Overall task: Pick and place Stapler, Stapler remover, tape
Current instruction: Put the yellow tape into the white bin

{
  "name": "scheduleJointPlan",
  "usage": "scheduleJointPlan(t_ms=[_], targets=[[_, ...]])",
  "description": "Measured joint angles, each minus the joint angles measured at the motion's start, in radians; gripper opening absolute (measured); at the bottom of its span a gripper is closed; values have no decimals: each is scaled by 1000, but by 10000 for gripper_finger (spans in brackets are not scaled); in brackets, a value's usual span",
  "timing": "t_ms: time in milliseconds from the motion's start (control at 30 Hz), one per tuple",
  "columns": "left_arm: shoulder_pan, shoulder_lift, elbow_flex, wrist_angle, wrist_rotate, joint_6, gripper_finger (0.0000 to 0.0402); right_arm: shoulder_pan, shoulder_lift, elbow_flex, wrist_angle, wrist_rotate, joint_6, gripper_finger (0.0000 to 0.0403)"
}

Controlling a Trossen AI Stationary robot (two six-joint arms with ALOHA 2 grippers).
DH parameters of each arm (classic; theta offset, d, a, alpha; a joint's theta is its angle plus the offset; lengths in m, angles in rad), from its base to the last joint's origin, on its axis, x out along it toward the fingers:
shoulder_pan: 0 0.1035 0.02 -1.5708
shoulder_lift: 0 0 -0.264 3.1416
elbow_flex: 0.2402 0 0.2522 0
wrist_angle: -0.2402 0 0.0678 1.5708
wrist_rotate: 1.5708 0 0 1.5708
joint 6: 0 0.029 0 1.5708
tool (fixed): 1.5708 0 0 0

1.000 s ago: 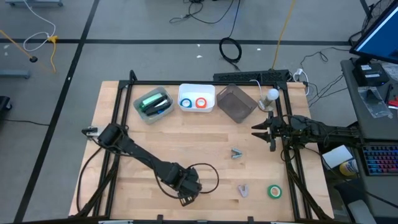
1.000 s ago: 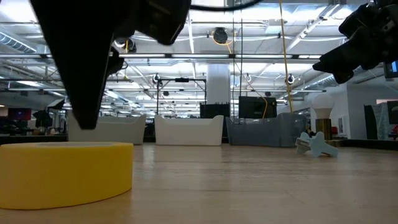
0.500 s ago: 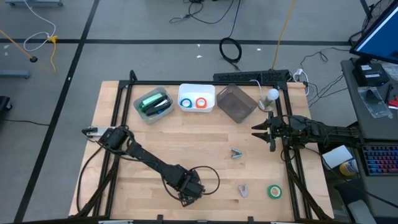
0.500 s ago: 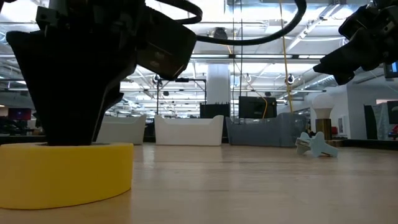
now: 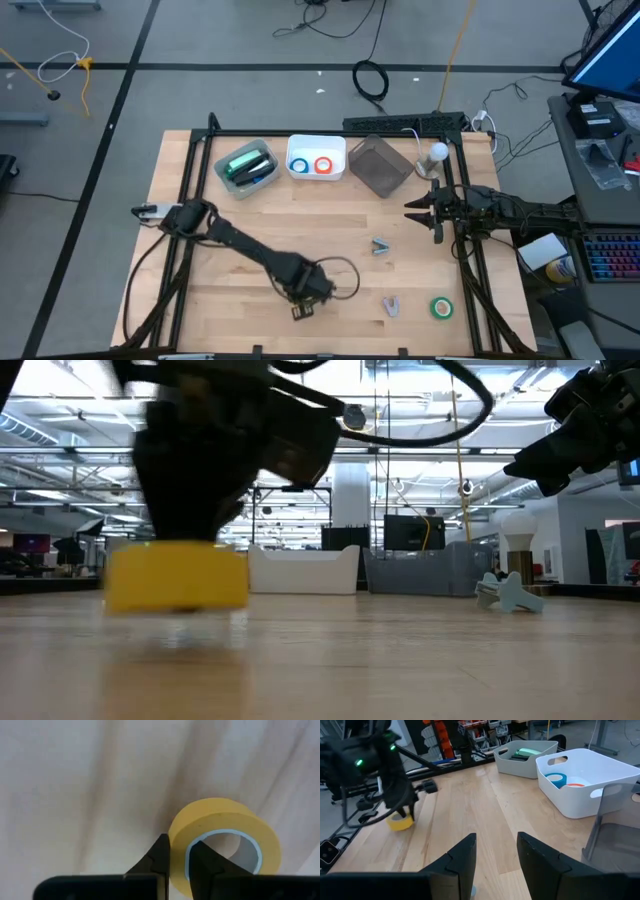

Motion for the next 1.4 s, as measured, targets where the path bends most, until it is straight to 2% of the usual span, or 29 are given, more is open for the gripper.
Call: scheduleJointPlan(t_ms=[167,333,567,833,1000,1167,1400], targets=[[93,-76,0,-39,-86,114,35,0,0,0,-1,2,-1,134],[225,-204,0,-50,-245,270,35,0,3,0,-10,7,-4,134],[460,-361,1,43,-409,533,35,0,8,0,-10,29,-4,134],[722,-375,2,270,-409,774,35,0,8,0,-5,34,-4,134],[843,-326,1,305,-409,804,35,0,8,0,-3,32,-4,134],[904,-269,2,299,-393,850,35,0,8,0,-3,32,-4,134],[913,-173,1,277,-382,888,35,0,8,0,-3,35,-4,134]])
